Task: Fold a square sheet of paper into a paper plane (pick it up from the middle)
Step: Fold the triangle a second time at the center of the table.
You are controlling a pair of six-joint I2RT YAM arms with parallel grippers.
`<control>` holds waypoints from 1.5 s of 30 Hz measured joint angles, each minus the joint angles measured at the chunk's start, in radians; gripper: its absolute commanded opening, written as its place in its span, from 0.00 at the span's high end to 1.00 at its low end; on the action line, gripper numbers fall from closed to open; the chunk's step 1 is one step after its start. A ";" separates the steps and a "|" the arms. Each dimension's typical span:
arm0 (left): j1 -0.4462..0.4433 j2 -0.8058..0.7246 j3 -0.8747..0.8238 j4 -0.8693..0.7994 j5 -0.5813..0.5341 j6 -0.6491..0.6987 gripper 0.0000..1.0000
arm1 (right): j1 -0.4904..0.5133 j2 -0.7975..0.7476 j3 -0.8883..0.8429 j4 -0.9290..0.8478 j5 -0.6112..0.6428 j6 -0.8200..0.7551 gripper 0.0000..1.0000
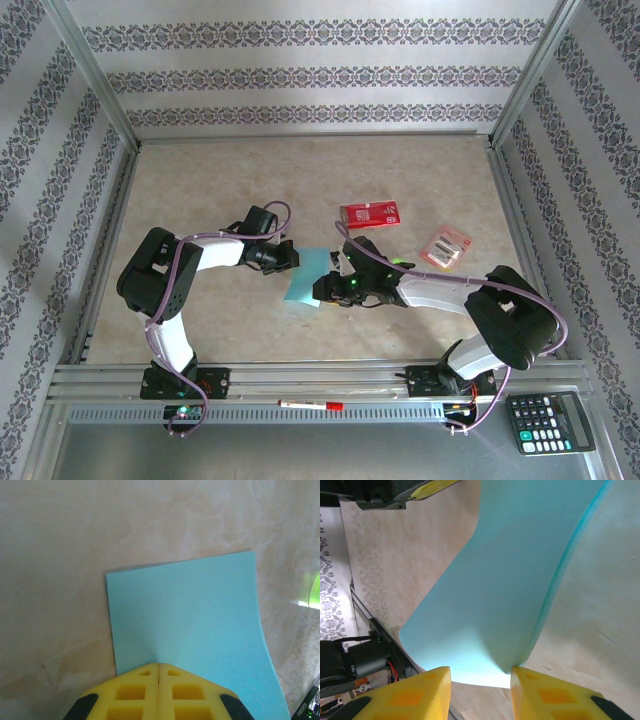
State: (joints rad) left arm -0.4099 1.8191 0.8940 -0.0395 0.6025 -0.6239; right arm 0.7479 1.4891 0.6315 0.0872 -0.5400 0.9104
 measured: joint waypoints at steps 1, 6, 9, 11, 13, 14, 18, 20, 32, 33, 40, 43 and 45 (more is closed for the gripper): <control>0.000 0.000 0.000 0.000 0.000 0.000 1.00 | 0.000 -0.003 0.000 0.000 0.000 0.000 0.63; 0.000 0.000 0.000 0.000 0.000 0.001 1.00 | 0.000 -0.030 -0.011 0.009 0.000 -0.005 0.62; 0.000 0.000 0.000 0.000 0.000 0.005 1.00 | 0.000 -0.036 -0.018 0.013 0.000 -0.011 0.62; 0.000 0.000 0.000 0.000 0.000 0.007 1.00 | 0.000 -0.036 -0.020 0.012 0.000 -0.016 0.62; 0.000 0.000 0.000 0.000 0.000 0.008 1.00 | 0.000 -0.037 -0.022 0.014 0.000 -0.019 0.62; 0.000 0.000 0.000 0.000 0.000 0.008 1.00 | 0.000 -0.038 -0.025 0.016 0.000 -0.019 0.62; 0.000 0.000 0.000 0.000 0.000 0.008 1.00 | 0.000 -0.051 -0.041 0.014 0.001 -0.023 0.61; 0.000 0.000 0.000 -0.001 0.000 0.008 1.00 | 0.000 -0.053 -0.043 0.015 0.001 -0.023 0.62; 0.000 0.000 0.000 -0.001 0.000 0.009 1.00 | -0.013 0.006 -0.019 0.023 0.016 -0.054 0.61; 0.000 0.000 0.000 -0.001 0.000 0.009 1.00 | -0.020 0.017 -0.011 0.023 0.015 -0.058 0.61; 0.000 0.000 0.000 -0.001 0.000 0.012 1.00 | -0.068 0.059 0.026 0.038 0.014 -0.087 0.60; 0.000 0.000 0.000 -0.001 0.000 0.011 1.00 | -0.079 0.080 0.043 0.038 0.005 -0.102 0.60; 0.000 0.000 0.000 -0.001 0.000 0.011 1.00 | -0.085 0.093 0.053 0.039 -0.001 -0.106 0.61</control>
State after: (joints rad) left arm -0.4099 1.8187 0.8940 -0.0402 0.6025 -0.6125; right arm 0.6628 1.5826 0.6849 0.1257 -0.5407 0.8040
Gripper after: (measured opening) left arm 0.044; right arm 0.398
